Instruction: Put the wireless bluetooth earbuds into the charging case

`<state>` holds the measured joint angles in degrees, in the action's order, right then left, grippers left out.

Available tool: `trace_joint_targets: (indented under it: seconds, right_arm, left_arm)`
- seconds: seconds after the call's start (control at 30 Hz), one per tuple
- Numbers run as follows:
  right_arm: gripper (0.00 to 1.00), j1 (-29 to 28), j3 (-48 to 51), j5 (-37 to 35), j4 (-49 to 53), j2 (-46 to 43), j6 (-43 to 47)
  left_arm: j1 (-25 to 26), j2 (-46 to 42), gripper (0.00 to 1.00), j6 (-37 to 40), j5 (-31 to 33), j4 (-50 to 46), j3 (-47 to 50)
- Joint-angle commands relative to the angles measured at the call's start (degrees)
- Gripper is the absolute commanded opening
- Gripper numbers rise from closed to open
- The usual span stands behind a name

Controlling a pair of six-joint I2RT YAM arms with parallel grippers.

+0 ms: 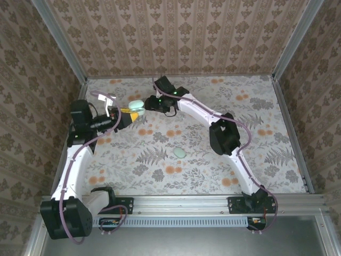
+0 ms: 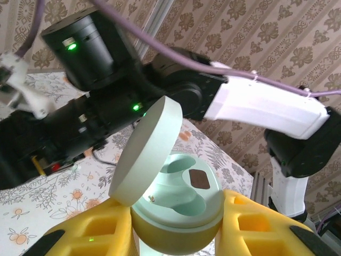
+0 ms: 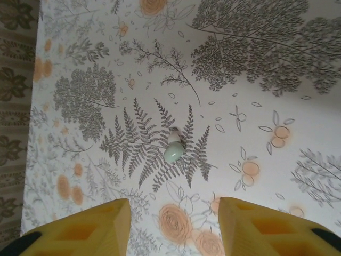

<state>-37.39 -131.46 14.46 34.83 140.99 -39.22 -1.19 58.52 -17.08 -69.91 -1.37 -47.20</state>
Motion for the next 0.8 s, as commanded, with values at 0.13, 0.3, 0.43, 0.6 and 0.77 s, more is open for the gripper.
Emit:
trace_joint_targets:
  seconds: [0.13, 0.3, 0.43, 0.6, 0.77]
  right_arm:
    - [0.43, -3.25, -8.41, -6.51, 4.08, 6.88, 0.20]
    - [0.42, -5.12, -11.79, -10.99, 3.41, 10.18, 0.25]
    - [0.43, -6.26, -13.33, -14.55, 2.52, 11.80, -0.02]
    - [0.46, -7.48, -14.08, -20.30, 2.18, 12.98, 0.36]
    - [0.46, -8.31, -14.61, -24.33, 0.93, 14.23, 1.08]
  left_arm:
    - [-0.83, -2.85, 0.16, 2.01, -2.25, -2.36, 1.21]
    - [-0.91, -3.05, 0.15, 1.96, -2.86, -2.74, 1.23]
    - [-0.94, -3.23, 0.15, 2.64, -3.30, -3.69, 1.00]
    - [-0.93, -3.41, 0.15, 3.11, -3.40, -4.18, 1.06]
    - [-0.94, -3.57, 0.15, 3.20, -3.35, -3.91, 1.53]
